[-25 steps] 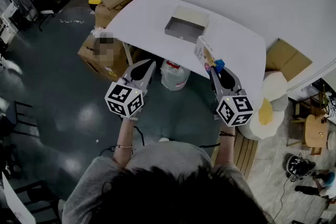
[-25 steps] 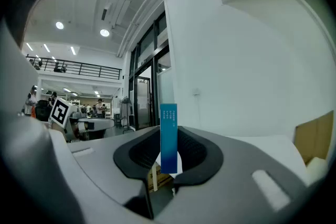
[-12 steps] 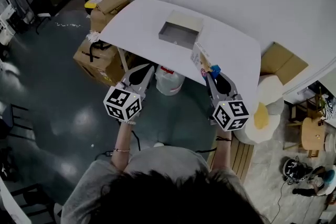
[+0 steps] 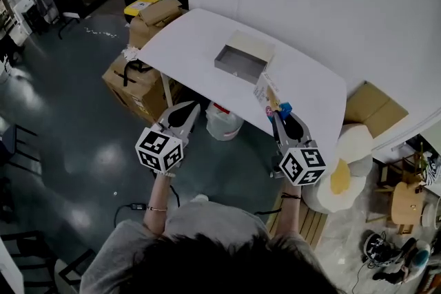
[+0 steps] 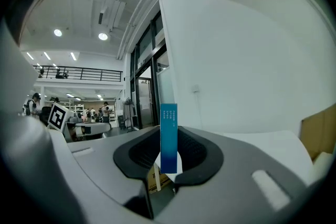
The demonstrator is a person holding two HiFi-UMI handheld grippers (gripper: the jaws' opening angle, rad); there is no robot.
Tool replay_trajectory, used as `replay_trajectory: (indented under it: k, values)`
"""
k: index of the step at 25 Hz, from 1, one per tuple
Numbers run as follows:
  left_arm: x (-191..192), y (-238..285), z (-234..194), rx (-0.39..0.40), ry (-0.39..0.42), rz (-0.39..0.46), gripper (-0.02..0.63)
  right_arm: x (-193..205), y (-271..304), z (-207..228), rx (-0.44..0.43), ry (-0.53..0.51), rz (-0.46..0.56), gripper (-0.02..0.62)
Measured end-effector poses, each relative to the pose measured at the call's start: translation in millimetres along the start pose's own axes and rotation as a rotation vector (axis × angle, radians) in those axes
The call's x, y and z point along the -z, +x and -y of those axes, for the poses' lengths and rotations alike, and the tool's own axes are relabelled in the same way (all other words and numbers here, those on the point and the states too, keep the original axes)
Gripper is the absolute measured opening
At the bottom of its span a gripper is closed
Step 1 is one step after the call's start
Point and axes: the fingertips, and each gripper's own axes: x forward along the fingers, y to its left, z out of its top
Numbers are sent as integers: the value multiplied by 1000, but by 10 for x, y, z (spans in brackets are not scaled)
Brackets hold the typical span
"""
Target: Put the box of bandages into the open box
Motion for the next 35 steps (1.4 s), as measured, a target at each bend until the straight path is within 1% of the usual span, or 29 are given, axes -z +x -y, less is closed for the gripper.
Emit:
replay_trajectory:
  k: [4, 9, 18, 27, 35]
  values:
    - [16, 49, -73, -26, -7, -3, -6, 10, 117, 51, -19, 3, -12, 100]
    - [58, 159, -163, -20, -14, -12, -6, 38, 292, 66, -23, 5, -20, 100]
    - [58, 616, -504, 24, -27, -26, -6, 75, 709, 235, 10, 16, -40, 100]
    - [13, 1033, -1021, 74, -30, -40, -6, 67, 1280, 294, 59, 26, -40, 99]
    - [65, 1370, -1320, 136, -34, -59, -6, 140, 1660, 377, 109, 49, -39, 100]
